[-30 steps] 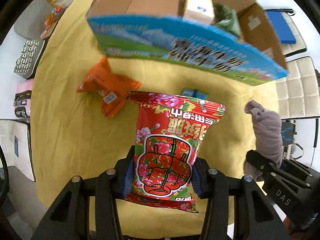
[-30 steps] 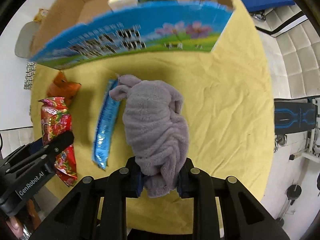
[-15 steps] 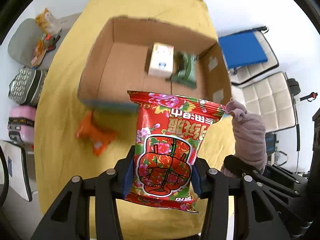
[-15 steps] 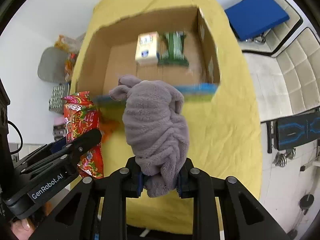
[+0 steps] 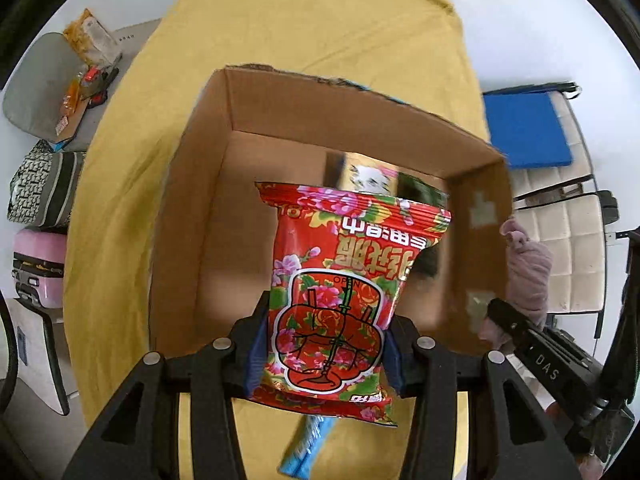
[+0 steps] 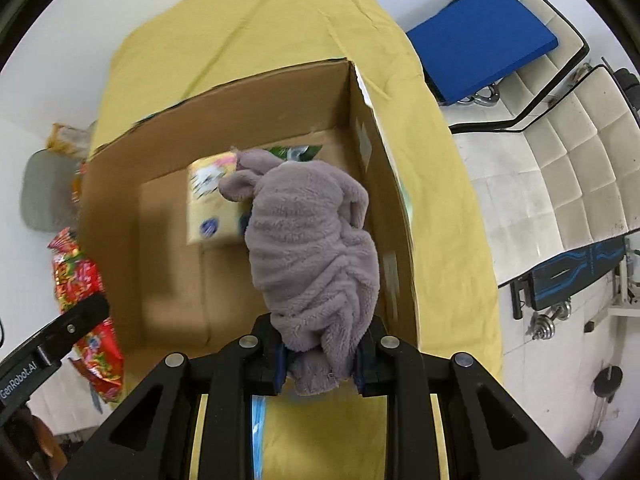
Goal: Organize soft objects
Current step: 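Carry the red bag and lilac sock into the box and release both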
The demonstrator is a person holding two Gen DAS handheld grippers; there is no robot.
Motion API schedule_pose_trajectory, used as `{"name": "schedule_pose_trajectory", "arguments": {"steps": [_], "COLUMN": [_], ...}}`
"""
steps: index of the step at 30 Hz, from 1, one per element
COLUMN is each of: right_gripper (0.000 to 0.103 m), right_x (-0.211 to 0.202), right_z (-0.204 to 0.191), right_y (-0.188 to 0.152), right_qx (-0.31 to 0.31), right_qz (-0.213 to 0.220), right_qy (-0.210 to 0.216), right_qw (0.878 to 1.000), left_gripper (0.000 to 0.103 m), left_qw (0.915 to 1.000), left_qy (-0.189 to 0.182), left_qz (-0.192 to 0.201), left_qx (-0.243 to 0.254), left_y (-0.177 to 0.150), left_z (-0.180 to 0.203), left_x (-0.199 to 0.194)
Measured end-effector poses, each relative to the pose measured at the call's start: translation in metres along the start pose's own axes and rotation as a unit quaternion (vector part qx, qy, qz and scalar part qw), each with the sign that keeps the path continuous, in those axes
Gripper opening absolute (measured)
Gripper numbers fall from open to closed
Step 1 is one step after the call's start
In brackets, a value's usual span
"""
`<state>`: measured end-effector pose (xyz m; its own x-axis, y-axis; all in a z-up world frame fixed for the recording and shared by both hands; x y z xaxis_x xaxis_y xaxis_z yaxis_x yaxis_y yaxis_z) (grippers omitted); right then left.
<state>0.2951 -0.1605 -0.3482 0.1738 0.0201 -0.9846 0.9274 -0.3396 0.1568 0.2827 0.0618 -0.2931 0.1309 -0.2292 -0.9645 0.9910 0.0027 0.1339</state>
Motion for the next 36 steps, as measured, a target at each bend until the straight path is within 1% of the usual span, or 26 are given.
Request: {"name": "schedule_pose_trajectory", "arguments": {"steps": [1,5,7,10,12,14,17,19,20,21,22,25,26,27,28,29,30,31,32,33,34,35,36], "right_gripper": [0.025,0.026,0.026,0.026,0.026,0.029,0.036,0.046,0.055,0.057,0.057,0.061,0.065,0.074,0.079,0.087,0.093,0.094,0.094,0.095,0.097,0.103,0.103], "right_x": [0.011,0.04,0.051,0.061,0.067,0.075,0.082,0.082,0.082,0.08,0.078,0.071,0.069,0.067,0.064,0.062,0.059,0.056,0.054,0.052,0.049,0.046,0.042], "right_z": [-0.001,-0.004,-0.006,-0.011,-0.012,-0.013,-0.015,-0.015,-0.015,-0.016,-0.016,-0.017,-0.018,-0.019,-0.022,-0.023,-0.025,-0.028,-0.029,-0.029,-0.031,-0.032,-0.034], "right_y": [0.011,0.039,0.048,0.062,0.07,0.077,0.081,0.083,0.083,0.082,0.082,0.079,0.078,0.076,0.073,0.071,0.067,0.063,0.059,0.056,0.052,0.046,0.04], "right_qx": [-0.001,0.0,-0.004,-0.015,-0.021,-0.025,-0.032,-0.032,-0.032,-0.029,-0.028,-0.028,-0.028,-0.03,-0.033,-0.034,-0.036,-0.038,-0.042,-0.043,-0.045,-0.049,-0.051], "right_qz": [-0.003,-0.01,-0.013,-0.003,0.002,0.0,-0.006,-0.004,-0.004,-0.003,-0.002,-0.003,-0.003,-0.003,-0.002,-0.002,-0.002,-0.002,-0.002,-0.001,0.0,0.0,0.0], "right_qy": [-0.012,-0.033,-0.04,-0.059,-0.075,-0.082,-0.091,-0.088,-0.085,-0.082,-0.079,-0.071,-0.068,-0.064,-0.058,-0.055,-0.051,-0.044,-0.04,-0.039,-0.037,-0.035,-0.032], "right_qw": [1.0,0.999,0.999,0.998,0.997,0.996,0.995,0.996,0.996,0.996,0.996,0.997,0.997,0.997,0.998,0.998,0.998,0.998,0.998,0.998,0.998,0.998,0.998], "left_gripper": [0.044,0.044,0.045,0.045,0.045,0.045,0.046,0.048,0.053,0.054,0.055,0.062,0.065,0.066,0.07,0.075,0.079,0.087,0.09,0.091,0.093,0.096,0.096], "left_qw": [1.0,0.9996,0.9992,0.9988,0.9984,0.9977,0.9958,0.9965,0.9968,0.9971,0.9975,0.9977,0.9977,0.9978,0.9977,0.9976,0.9974,0.9971,0.997,0.9971,0.997,0.9969,0.9969], "left_qy": [0.001,0.01,0.01,0.019,0.022,0.025,0.045,0.038,0.036,0.036,0.04,0.049,0.051,0.053,0.057,0.06,0.062,0.065,0.066,0.066,0.069,0.071,0.071], "left_qz": [-0.008,-0.026,-0.037,-0.042,-0.051,-0.063,-0.08,-0.074,-0.071,-0.067,-0.058,-0.047,-0.042,-0.037,-0.031,-0.029,-0.028,-0.03,-0.03,-0.028,-0.023,-0.02,-0.017], "left_qx": [-0.005,-0.01,-0.014,-0.013,-0.01,-0.006,-0.001,-0.006,-0.007,-0.007,-0.005,0.008,0.01,0.013,0.018,0.021,0.024,0.026,0.025,0.025,0.027,0.027,0.027], "left_y": [0.01,0.035,0.043,0.057,0.064,0.07,0.074,0.078,0.079,0.081,0.082,0.082,0.081,0.08,0.079,0.075,0.073,0.065,0.064,0.064,0.059,0.054,0.049], "left_z": [-0.004,-0.016,-0.019,-0.021,-0.022,-0.022,-0.023,-0.02,-0.02,-0.019,-0.019,-0.016,-0.015,-0.015,-0.012,-0.012,-0.015,-0.014,-0.017,-0.018,-0.019,-0.021,-0.022], "left_x": [0.011,0.042,0.055,0.071,0.083,0.095,0.104,0.102,0.101,0.098,0.093,0.082,0.079,0.074,0.07,0.067,0.064,0.061,0.059,0.055,0.05,0.044,0.04]}}
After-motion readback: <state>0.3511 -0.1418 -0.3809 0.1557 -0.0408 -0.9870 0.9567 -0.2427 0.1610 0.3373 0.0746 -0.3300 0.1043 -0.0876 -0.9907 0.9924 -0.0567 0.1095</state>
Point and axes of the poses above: each gripper's, at about its wrist camera, not at the fingertips, and x roughly the way its jaws point, z to its right, y to its top, the point moved 10 cm from there along x, roughly the way its jaws point, and after that the axes turned 3 degrees about x, right-handed, at the moved point
